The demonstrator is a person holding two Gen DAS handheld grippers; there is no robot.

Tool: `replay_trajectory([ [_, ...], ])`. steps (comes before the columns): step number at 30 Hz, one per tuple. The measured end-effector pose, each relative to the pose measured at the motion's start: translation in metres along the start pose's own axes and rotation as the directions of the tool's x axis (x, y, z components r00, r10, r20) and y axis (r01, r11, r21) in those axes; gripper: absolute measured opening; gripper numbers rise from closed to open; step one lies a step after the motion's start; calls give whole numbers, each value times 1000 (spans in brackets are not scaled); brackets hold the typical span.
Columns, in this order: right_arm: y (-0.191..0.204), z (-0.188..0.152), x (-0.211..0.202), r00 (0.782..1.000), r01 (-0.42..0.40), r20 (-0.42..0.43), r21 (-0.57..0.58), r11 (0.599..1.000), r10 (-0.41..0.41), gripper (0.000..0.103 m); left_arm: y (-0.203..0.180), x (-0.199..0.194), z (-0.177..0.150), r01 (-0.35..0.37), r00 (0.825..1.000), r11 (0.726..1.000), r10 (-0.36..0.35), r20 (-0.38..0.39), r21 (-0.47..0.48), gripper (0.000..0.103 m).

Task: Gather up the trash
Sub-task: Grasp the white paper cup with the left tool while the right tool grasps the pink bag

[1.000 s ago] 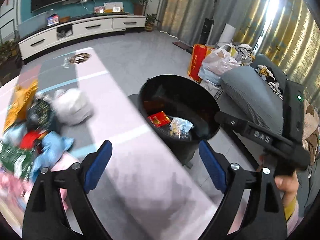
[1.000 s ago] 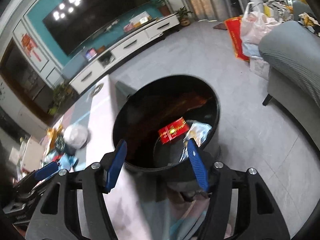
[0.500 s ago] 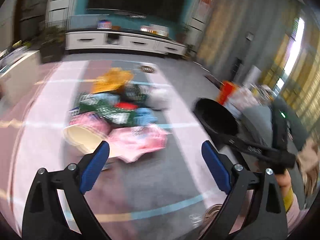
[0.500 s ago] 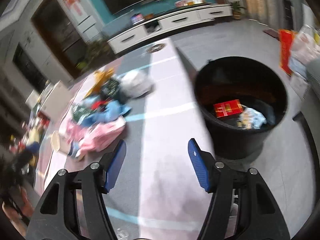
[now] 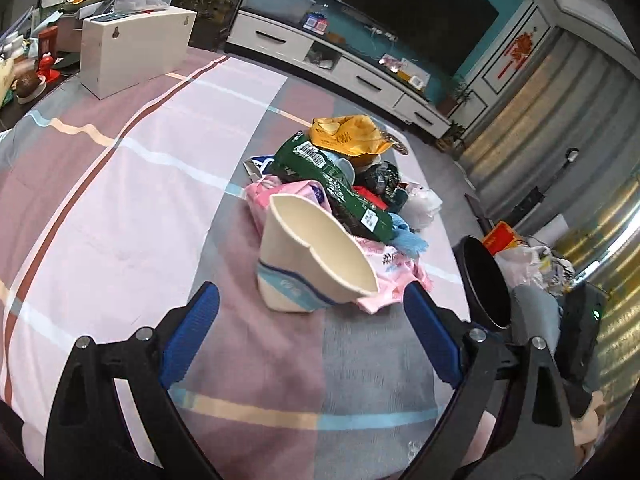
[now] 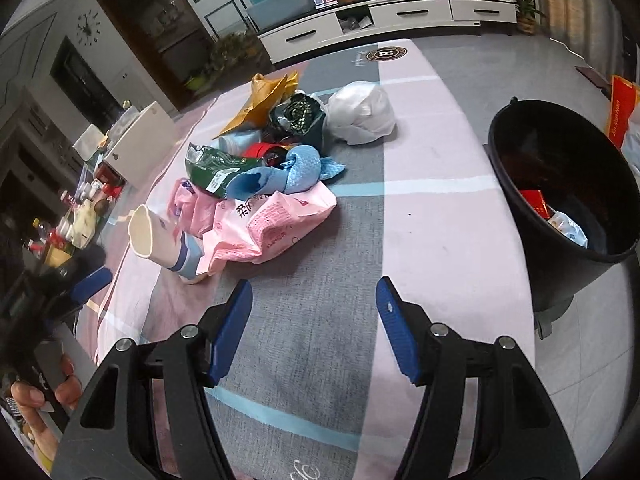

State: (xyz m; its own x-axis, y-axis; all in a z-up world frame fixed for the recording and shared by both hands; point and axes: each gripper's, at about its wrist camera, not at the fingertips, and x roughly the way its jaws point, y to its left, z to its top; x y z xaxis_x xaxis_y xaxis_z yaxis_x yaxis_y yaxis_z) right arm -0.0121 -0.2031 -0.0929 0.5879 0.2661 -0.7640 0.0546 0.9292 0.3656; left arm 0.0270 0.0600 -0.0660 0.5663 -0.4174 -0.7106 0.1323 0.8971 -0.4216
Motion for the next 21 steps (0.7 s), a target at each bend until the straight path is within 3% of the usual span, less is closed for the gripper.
replay_trajectory([
  [3,0,1,3,1000,8,-4,1,1000,-8,64,-14,16,7,-44,999,999,44,-6,6,93],
  [7,0,8,10,1000,6,-5,9,1000,-6,64,-30,40,14,-153,988,988,154,-7,31,93],
  [13,1,20,30,996,-84,-22,64,994,86,64,-27,50,11,-207,978,978,208,-17,36,92],
  [16,4,26,46,990,-131,-41,113,985,136,64,-21,44,10,-219,976,974,220,-6,48,81],
  [21,7,29,65,983,-157,-64,182,971,171,64,-10,37,5,-208,977,976,210,-31,56,52],
])
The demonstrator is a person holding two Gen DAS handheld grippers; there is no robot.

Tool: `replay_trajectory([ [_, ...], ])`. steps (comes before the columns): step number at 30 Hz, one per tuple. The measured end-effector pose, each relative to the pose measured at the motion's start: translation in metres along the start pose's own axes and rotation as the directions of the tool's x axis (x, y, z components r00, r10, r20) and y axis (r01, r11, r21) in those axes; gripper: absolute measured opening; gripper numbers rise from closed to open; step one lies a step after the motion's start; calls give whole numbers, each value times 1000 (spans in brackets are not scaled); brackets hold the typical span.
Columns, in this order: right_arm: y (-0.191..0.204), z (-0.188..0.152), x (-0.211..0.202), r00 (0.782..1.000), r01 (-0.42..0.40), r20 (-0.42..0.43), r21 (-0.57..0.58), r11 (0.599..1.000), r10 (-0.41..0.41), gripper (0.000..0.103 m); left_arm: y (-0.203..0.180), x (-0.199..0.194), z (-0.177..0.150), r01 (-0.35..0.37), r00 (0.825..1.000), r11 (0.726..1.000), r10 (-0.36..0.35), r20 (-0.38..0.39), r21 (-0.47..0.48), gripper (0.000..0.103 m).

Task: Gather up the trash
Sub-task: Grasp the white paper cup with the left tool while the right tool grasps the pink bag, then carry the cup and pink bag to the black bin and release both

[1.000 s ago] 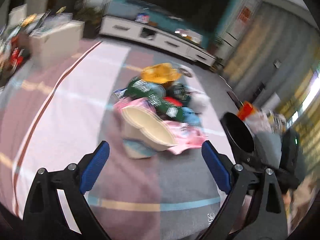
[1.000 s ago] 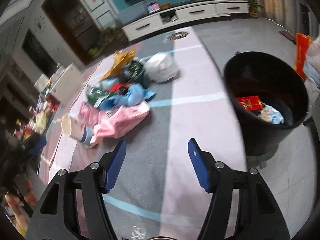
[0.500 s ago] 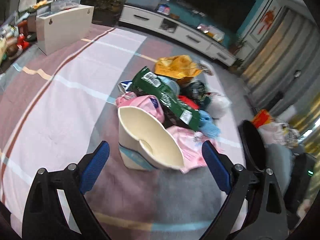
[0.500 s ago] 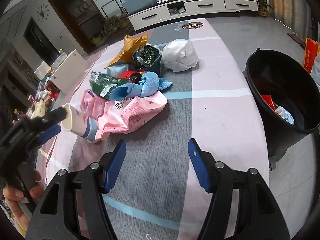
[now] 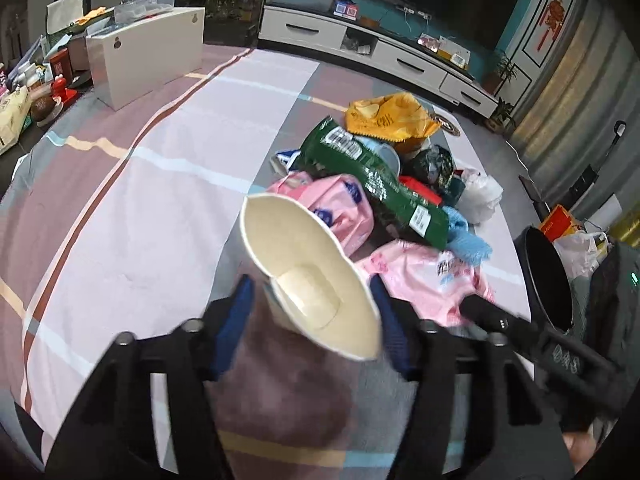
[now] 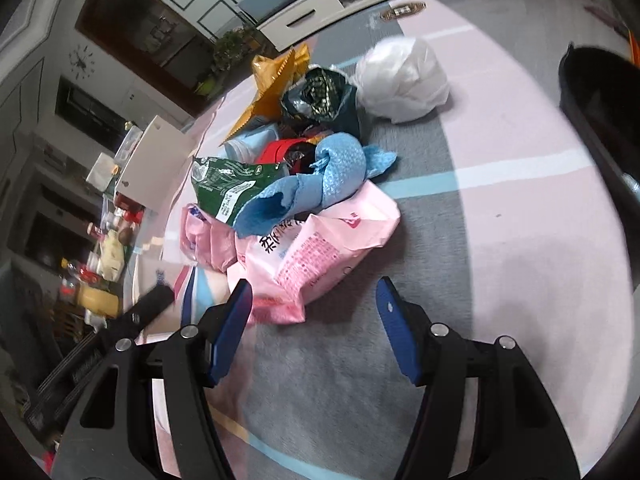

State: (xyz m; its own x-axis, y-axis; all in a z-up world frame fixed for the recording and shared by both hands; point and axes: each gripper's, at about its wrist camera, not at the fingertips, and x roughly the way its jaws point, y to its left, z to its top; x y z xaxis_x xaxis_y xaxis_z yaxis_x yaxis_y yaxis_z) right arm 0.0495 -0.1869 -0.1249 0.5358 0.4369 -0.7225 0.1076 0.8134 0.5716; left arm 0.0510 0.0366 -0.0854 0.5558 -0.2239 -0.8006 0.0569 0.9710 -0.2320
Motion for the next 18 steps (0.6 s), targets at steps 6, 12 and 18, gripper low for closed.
replay_trajectory([
  [6,-5,0,5,1000,-18,-6,57,998,18,61,12,-16,-12,31,1000,999,-31,5,25,31],
  [12,-2,-4,4,1000,-23,-5,41,999,23,16,11,-35,-17,41,998,997,-44,41,73,27],
  [18,12,-13,-11,999,-38,-2,-28,999,38,6,7,-53,-16,40,995,994,-50,91,105,27],
])
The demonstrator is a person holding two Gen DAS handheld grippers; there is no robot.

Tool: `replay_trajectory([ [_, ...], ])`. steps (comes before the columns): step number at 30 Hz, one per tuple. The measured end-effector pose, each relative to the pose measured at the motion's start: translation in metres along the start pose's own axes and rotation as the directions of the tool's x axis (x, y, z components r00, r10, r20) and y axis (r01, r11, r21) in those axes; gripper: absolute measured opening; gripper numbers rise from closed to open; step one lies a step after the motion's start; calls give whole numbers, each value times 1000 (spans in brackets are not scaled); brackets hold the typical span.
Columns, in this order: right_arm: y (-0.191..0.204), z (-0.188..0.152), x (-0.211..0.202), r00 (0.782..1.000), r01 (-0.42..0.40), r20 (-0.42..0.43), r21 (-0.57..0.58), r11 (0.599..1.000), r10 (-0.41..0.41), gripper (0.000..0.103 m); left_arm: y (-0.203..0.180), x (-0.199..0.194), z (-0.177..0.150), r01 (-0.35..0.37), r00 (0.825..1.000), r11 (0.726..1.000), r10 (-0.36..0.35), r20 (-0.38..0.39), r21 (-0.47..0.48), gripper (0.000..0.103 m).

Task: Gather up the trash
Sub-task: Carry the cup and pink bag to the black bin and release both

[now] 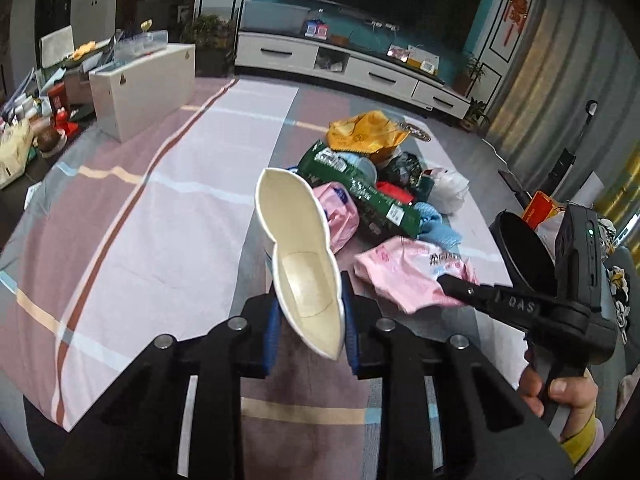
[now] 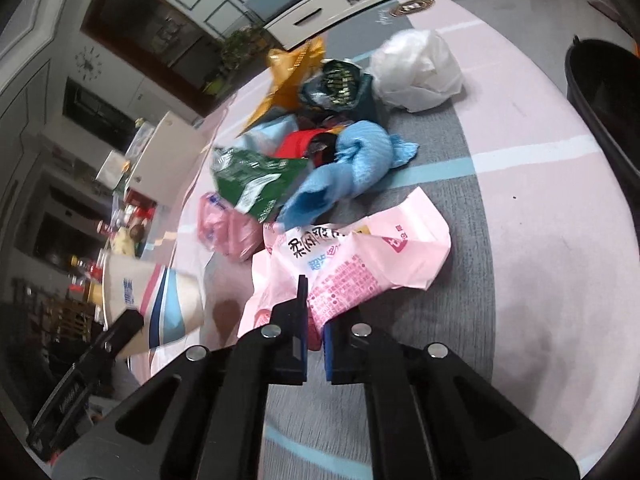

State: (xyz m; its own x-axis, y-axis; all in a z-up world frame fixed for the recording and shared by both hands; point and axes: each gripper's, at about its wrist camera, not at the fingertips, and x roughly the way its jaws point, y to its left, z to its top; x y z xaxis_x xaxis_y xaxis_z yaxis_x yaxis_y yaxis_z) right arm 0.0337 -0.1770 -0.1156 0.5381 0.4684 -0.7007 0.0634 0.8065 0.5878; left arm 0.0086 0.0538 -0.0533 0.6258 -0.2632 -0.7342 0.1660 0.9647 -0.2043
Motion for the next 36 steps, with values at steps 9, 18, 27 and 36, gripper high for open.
replay_trajectory([
  [9,22,-25,-50,999,-45,-2,-147,988,46,6,-11,-20,6,83,996,996,-84,40,32,27],
  [18,0,-14,-114,981,9,194,-138,990,18,6,-52,-34,18,180,979,974,-190,71,135,27],
  [27,-67,-3,-159,930,83,355,42,996,-93,6,-108,-25,30,240,965,937,-260,47,252,28],
  [36,-131,-7,-194,846,206,453,207,957,-280,6,-180,5,37,351,931,866,-365,-30,356,28],
])
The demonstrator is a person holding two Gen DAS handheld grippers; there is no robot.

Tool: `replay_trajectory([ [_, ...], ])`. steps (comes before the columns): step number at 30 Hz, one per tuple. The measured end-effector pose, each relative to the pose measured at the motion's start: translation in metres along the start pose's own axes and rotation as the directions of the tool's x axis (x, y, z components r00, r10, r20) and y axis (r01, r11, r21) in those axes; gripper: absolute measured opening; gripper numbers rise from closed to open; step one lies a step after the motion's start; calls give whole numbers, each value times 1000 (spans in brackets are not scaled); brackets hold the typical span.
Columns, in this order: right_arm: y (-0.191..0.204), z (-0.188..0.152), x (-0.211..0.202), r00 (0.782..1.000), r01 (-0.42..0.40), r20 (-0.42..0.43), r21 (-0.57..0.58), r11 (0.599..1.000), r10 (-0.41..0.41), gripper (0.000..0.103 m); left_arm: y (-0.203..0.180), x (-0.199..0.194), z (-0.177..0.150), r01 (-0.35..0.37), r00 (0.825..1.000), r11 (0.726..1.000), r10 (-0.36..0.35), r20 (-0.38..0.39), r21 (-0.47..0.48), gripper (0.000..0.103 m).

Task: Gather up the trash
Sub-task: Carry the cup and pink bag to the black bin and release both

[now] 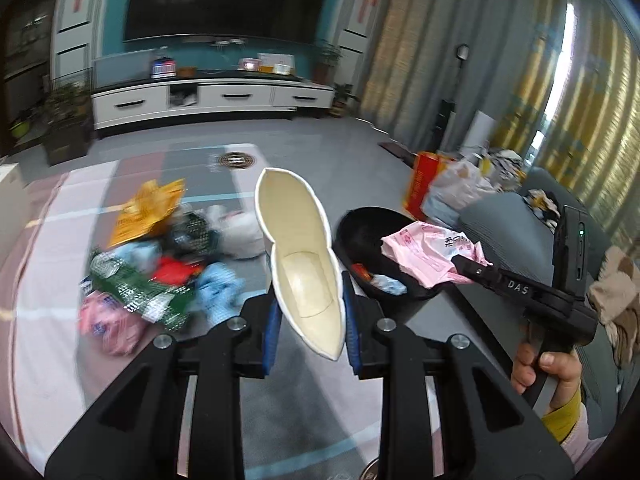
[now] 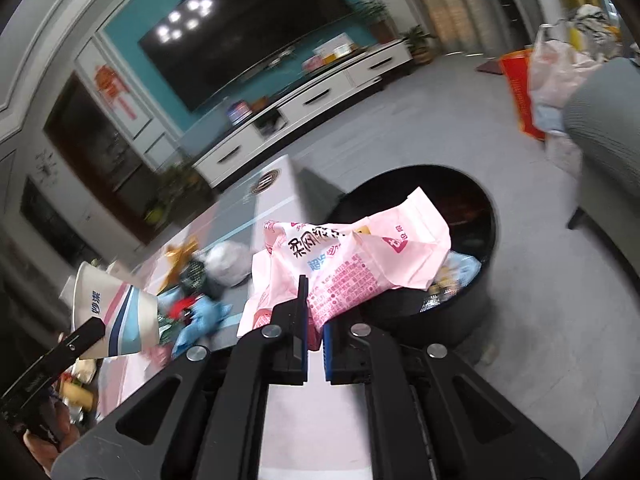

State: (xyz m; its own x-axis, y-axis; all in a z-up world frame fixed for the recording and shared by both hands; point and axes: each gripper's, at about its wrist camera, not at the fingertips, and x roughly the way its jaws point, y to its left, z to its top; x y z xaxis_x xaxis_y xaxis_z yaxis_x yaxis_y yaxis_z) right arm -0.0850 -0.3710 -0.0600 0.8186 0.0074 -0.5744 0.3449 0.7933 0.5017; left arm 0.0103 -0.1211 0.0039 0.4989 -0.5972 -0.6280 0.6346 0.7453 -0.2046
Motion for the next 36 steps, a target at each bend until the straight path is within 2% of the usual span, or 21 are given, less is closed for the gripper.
replay_trajectory([
  [6,-20,2,3,991,131,43,-20,991,-130,6,-42,56,23,79,996,993,-75,-45,88,29],
  [10,-31,2,12,984,177,42,-31,984,-175,6,-69,102,33,121,989,984,-109,-97,134,29],
  [16,-44,6,40,973,229,13,-57,972,-229,7,-97,151,34,117,984,977,-90,-151,180,31],
  [19,-52,9,55,968,247,-17,-60,967,-249,12,-106,173,32,112,980,975,-77,-184,189,35],
  [20,-53,10,57,968,247,-21,-58,967,-249,19,-108,176,31,108,979,975,-71,-189,192,44],
  [21,-55,10,60,968,247,-26,-52,968,-249,34,-108,180,31,103,979,975,-64,-194,195,58],
  [23,-61,10,63,968,249,-32,-33,968,-250,51,-108,183,31,103,978,976,-63,-198,194,65],
  [25,-66,9,61,971,237,-36,-8,972,-237,51,-106,182,31,99,979,975,-59,-197,200,66],
  [30,-70,7,45,973,229,-33,31,973,-228,54,-93,168,20,83,979,977,-43,-200,196,77],
  [36,-60,-1,27,979,200,-44,37,979,-198,58,-64,127,-5,86,979,988,-60,-196,131,84],
])
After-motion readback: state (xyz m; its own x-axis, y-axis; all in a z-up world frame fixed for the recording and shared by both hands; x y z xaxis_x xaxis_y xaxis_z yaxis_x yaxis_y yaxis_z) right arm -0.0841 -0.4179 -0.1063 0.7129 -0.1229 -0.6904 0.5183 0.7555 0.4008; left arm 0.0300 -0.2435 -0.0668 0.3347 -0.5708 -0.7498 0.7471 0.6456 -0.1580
